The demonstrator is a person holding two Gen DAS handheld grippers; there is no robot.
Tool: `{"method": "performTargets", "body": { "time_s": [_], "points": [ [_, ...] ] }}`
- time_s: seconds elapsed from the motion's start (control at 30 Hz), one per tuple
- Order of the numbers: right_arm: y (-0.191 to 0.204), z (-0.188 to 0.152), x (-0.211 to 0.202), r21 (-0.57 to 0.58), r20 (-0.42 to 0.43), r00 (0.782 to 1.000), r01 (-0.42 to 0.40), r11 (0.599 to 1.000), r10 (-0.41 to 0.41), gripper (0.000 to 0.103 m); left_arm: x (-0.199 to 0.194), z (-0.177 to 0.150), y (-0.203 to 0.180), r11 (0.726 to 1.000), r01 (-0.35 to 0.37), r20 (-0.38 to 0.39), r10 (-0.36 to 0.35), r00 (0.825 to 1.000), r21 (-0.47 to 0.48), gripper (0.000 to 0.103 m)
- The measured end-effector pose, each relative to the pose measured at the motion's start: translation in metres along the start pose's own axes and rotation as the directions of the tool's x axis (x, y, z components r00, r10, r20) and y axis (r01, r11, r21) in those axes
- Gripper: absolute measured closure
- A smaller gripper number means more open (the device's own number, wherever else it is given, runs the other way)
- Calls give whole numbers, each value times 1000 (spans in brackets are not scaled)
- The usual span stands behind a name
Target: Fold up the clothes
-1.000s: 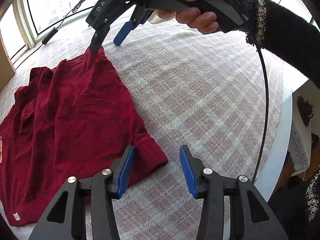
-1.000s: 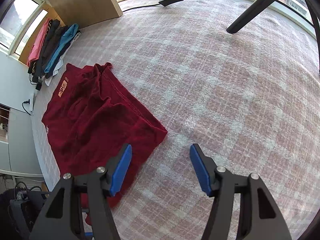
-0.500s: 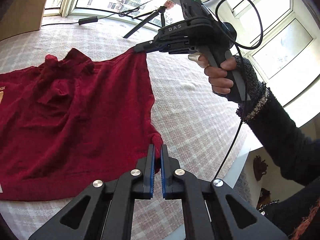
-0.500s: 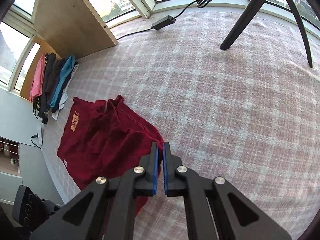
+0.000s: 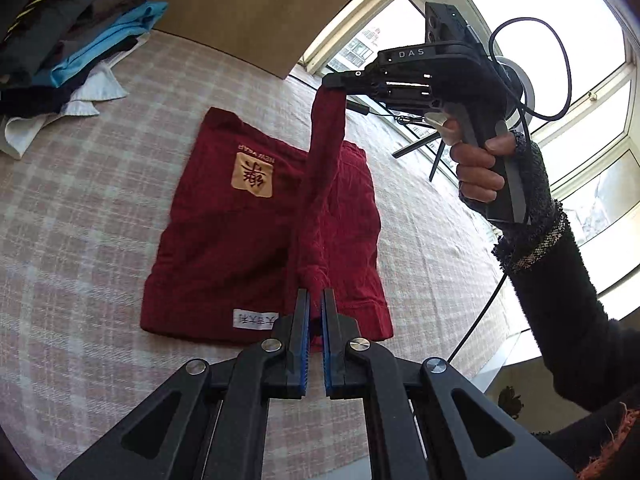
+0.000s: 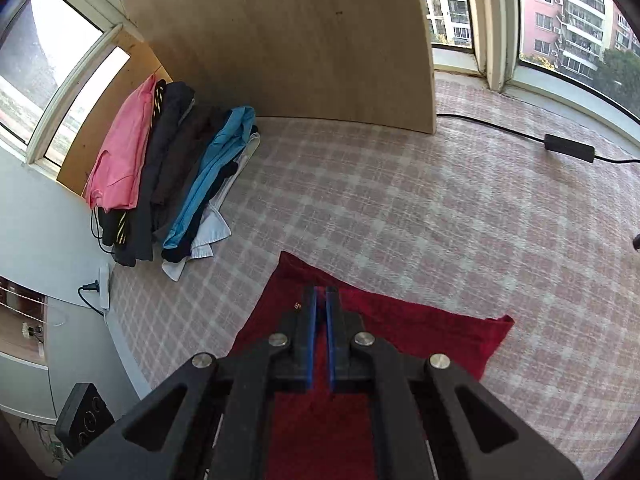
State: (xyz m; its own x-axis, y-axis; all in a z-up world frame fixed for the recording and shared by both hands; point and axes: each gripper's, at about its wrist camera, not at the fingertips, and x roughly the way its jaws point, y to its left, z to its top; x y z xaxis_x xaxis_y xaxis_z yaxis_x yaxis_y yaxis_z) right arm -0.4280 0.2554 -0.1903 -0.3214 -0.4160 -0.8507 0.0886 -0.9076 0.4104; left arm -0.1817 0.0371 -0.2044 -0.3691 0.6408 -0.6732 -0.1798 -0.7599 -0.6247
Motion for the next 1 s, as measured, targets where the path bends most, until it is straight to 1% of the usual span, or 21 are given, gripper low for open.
{"method": "performTargets", "body": {
  "time_s": [0.03, 0.13, 0.2, 0.3, 0.47, 0.53, 0.6, 0.67, 0.7, 0.77, 0.8, 0.83, 0.87, 0.9, 0.93, 1.0],
  "points": [
    [11, 2, 16, -5, -18, 1000, 9, 1000, -9, 99, -3, -3, 12, 1000, -10, -3, 10, 1000, -9, 99],
    [36, 6, 58, -27, -60, 997, 52, 998, -54, 99, -2, -6, 40, 999, -4, -29, 2, 1000, -46, 99],
    [46, 9, 76, -40, -66, 992, 107, 993, -110, 99, -1, -6, 57, 998, 1, -47, -5, 999, -70, 99],
    [46, 12, 93, -11, -86, 987, 138, 990, -138, 99, 0, -4, 70, 996, 18, -50, -23, 998, -87, 99],
    [41, 15, 104, 17, -98, 978, 186, 982, -184, 99, 1, 1, 81, 995, 33, -50, -38, 998, -92, 99],
    [43, 16, 111, 2, -120, 978, 173, 985, -172, 99, 0, 1, 83, 995, 37, -69, -44, 997, -91, 99],
    [45, 17, 120, -15, -145, 977, 157, 988, -157, 98, -7, -1, 84, 994, 52, -106, -62, 992, -94, 99],
    [46, 18, 123, -26, -167, 974, 152, 988, -154, 96, -13, -2, 85, 994, 51, -141, -64, 988, -96, 98],
    [47, 19, 117, -24, -160, 977, 143, 989, -145, 96, -18, -1, 85, 995, 45, -156, -59, 986, -94, 98],
    [44, 18, 87, -1, -113, 988, 107, 994, -107, 93, -33, 9, 81, 998, 24, -156, -32, 987, -51, 97],
    [41, 16, 67, 15, -82, 993, 90, 996, -88, 82, -41, 14, 79, 1000, 12, -152, -16, 988, -27, 97],
    [36, 8, 44, 30, -40, 996, 86, 996, -85, 64, -44, 23, 75, 1000, 1, -151, -1, 989, 4, 92],
    [31, 1, 21, 44, 5, 996, 85, 995, -86, 56, -45, 34, 71, 999, -9, -150, 15, 989, 39, 87],
    [25, -7, -2, 58, 50, 995, 84, 995, -87, 47, -42, 45, 67, 997, -18, -145, 28, 989, 71, 76],
    [20, -21, -21, 75, 81, 990, 109, 991, -115, 46, -36, 57, 65, 995, -26, -143, 39, 989, 95, 71],
    [5, -53, -44, 117, 99, 981, 157, 981, -169, 46, -18, 80, 65, 991, -41, -166, 61, 984, 125, 69]
  ]
}}
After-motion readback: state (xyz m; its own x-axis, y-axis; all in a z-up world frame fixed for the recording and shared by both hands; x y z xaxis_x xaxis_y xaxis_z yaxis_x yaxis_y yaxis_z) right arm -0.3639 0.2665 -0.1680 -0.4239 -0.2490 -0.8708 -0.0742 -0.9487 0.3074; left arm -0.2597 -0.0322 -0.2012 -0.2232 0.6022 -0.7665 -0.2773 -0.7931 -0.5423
